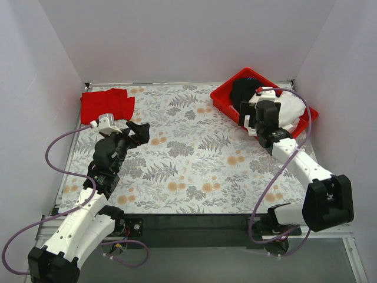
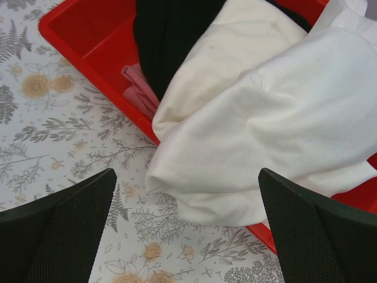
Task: Fold and stack the t-shirts
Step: Grab the tshirt from the pile
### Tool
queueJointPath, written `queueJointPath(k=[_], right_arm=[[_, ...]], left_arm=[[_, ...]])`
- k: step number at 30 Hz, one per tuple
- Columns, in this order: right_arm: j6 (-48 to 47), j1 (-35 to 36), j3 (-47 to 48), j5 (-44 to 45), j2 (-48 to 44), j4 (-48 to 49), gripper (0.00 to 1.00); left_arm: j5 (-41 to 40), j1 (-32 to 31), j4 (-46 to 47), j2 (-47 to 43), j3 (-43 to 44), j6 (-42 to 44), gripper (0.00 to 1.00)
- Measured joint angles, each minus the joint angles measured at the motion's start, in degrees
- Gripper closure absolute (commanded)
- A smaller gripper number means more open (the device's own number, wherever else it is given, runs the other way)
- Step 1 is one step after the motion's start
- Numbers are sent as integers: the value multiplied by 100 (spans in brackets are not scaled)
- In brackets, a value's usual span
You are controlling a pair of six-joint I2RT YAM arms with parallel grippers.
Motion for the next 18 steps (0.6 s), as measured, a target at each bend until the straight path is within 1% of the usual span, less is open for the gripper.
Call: queueJointPath(k=[6,8,9,10,11,12,13,14,18], right_arm=[[192,-321,188,-59,728,-221,8],[190,-398,293,-114,966,-262,19],[177,-448,372,-144,1097,-275,30],[160,-461,437,-155,1193,-275,35],[153,-476,511,-195,1303,-278,43],[146,-479,557,-216,1364,-275,55],[111,-479,605,-256,1421,-278,88],[66,-479,643,-284,1456,-282,98],[72,-474,697,-319,1384,-323,99]], left_arm=[[-2,0,-20,7,0,0,4],[-2,-2,-28,7,0,0,3],[-4,-2,-31,7,0,0,3],[-4,0,-28,7,0,0,3],[-7,-2,-31,7,0,0,3],[-9,-2,-35,4,0,0,3],[-11,-2,-37,4,0,-2,3],[-13,-2,-44,4,0,-2,3],[-35,-2,-72,-35,0,-2,3]])
